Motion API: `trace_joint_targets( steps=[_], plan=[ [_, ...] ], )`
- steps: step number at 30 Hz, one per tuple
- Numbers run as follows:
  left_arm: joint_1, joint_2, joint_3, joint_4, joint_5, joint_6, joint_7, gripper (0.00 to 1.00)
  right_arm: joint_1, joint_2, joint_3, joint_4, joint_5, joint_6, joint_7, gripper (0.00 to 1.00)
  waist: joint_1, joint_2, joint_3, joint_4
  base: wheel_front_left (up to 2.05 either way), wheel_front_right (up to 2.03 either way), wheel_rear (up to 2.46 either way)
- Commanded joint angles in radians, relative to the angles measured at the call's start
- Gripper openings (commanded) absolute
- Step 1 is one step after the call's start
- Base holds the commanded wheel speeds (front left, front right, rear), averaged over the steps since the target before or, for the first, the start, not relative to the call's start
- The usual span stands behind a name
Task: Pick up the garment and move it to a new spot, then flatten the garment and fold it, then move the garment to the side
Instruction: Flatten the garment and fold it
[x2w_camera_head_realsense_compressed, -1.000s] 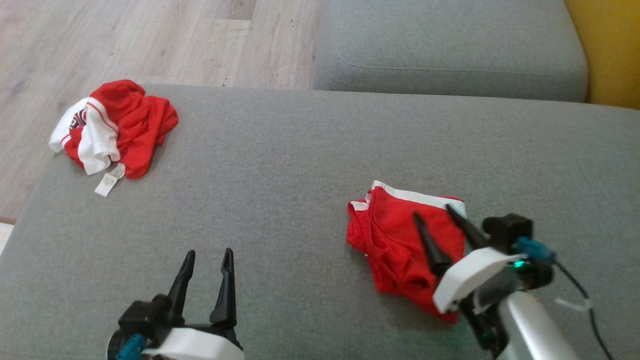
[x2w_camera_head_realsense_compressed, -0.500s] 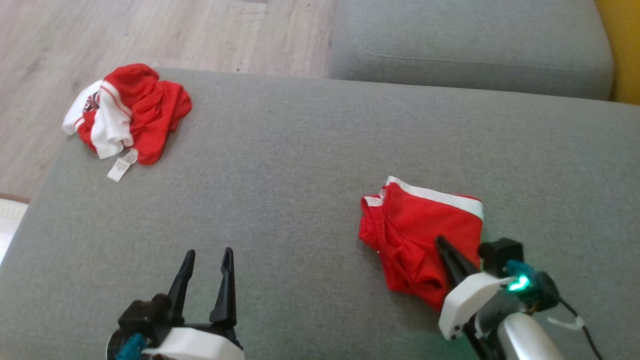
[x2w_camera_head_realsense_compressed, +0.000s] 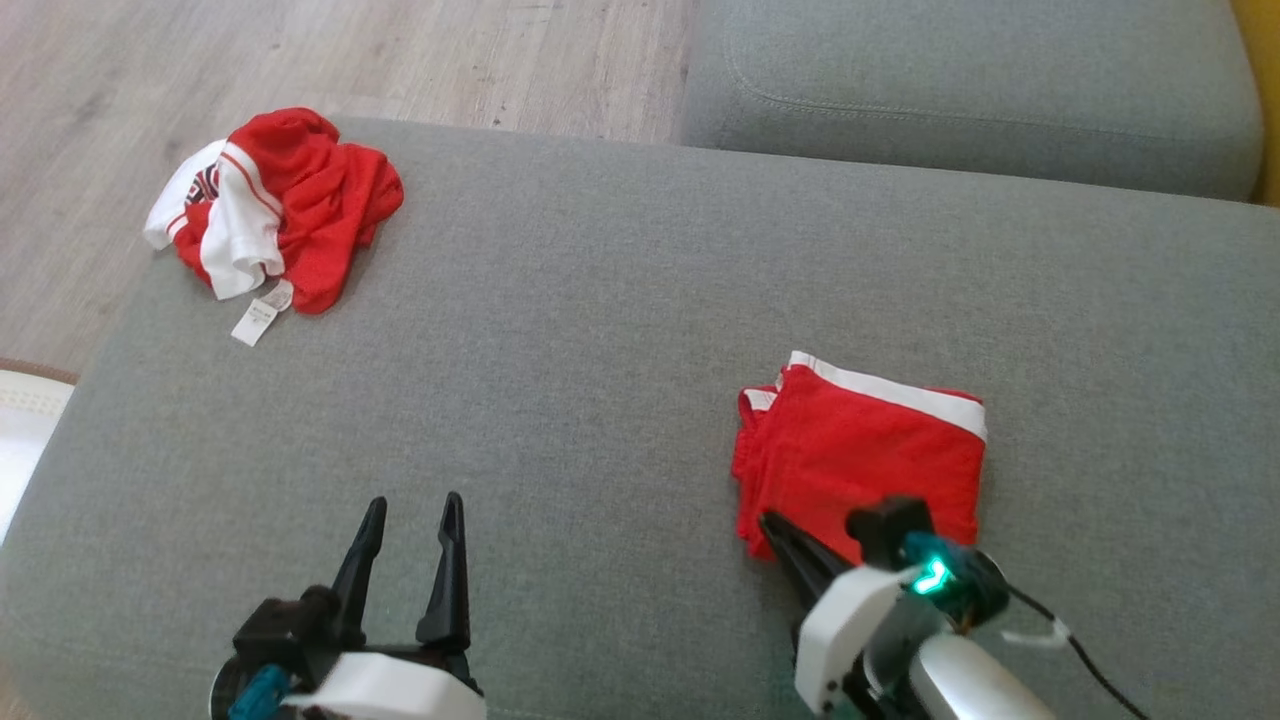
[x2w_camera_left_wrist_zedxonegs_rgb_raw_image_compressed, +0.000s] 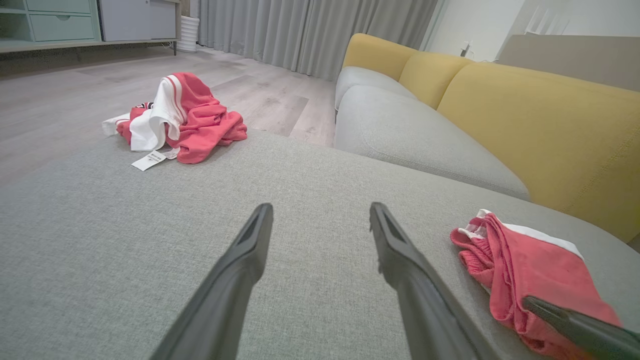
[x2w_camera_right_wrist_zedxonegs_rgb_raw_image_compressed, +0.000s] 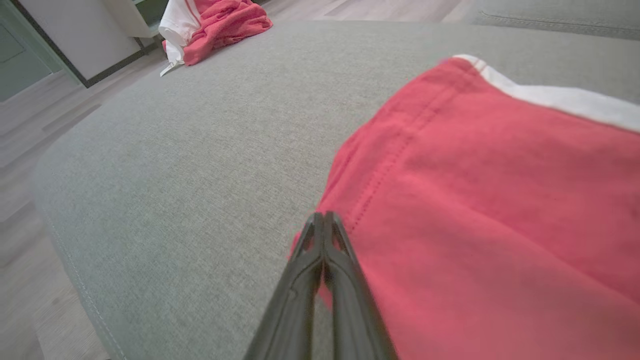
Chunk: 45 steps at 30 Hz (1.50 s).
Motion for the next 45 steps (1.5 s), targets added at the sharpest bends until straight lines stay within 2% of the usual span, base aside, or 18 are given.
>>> trace_joint_targets(
  steps=[1, 6, 9, 11, 12, 13, 14, 20, 26, 35, 45],
  plan=[
    [-0.047, 0.016, 0.047, -0.03, -0.006, 0.004, -0.013, 1.0, -0.072, 0.001, 0.038, -0.01, 0.016, 0.007, -0.014, 0.0, 0.0, 0.0, 0.002, 0.002, 0.0, 0.0, 0.0],
    [-0.051, 0.011, 0.047, -0.025, -0.006, 0.001, -0.014, 1.0, -0.124, 0.001, 0.091, 0.052, 0.036, 0.007, -0.027, 0.0, 0.0, 0.0, 0.005, 0.01, 0.0, 0.0, 0.0],
    [-0.049, 0.011, 0.054, -0.022, -0.007, 0.003, -0.016, 1.0, -0.141, 0.001, 0.09, 0.062, 0.038, 0.007, -0.058, 0.0, 0.0, 0.0, 0.001, 0.006, 0.0, 0.0, 0.0],
    [-0.047, 0.013, 0.06, -0.02, -0.005, 0.003, -0.018, 1.0, -0.148, 0.001, 0.071, 0.063, 0.025, 0.007, -0.084, 0.28, 0.0, 0.0, -0.005, -0.002, 0.0, 0.0, 0.0],
    [-0.047, 0.013, 0.061, -0.018, -0.004, 0.002, -0.019, 1.0, -0.147, 0.001, 0.058, 0.058, 0.024, 0.007, -0.097, 0.45, 0.0, 0.0, -0.009, -0.007, 0.0, 0.0, 0.0],
    [-0.049, 0.013, 0.062, -0.016, -0.002, 0.0, -0.019, 1.0, -0.147, 0.001, 0.044, 0.052, 0.021, 0.007, -0.109, 0.81, 0.0, 0.0, -0.012, -0.012, 0.0, 0.0, 0.0],
    [-0.05, 0.013, 0.063, -0.013, 0.0, -0.002, -0.02, 1.0, -0.145, 0.001, 0.027, 0.045, 0.017, 0.007, -0.121, 1.0, 0.0, 0.0, -0.017, -0.018, 0.0, 0.0, 0.0],
    [-0.062, 0.01, 0.054, 0.023, 0.022, -0.014, -0.023, 1.0, -0.104, 0.001, -0.103, -0.025, -0.021, 0.007, -0.176, 1.0, 0.0, 0.0, -0.046, -0.065, 0.0, 0.0, 0.0],
    [-0.049, 0.001, 0.062, 0.06, 0.031, -0.016, -0.025, 1.0, -0.03, 0.001, -0.224, -0.115, -0.076, 0.007, -0.187, 1.0, 0.0, 0.0, -0.071, -0.114, 0.0, 0.0, 0.0],
    [0.001, -0.019, 0.073, 0.101, 0.052, -0.024, -0.028, 1.0, 0.133, 0.001, -0.365, -0.241, -0.079, 0.007, -0.195, 1.0, 0.0, 0.0, -0.101, -0.139, 0.0, 0.0, 0.0],
    [0.051, -0.032, 0.095, 0.111, 0.064, -0.035, -0.028, 1.0, 0.234, 0.001, -0.41, -0.315, -0.084, 0.007, -0.19, 1.0, 0.0, 0.0, -0.121, -0.142, 0.0, 0.0, 0.0]
  ],
)
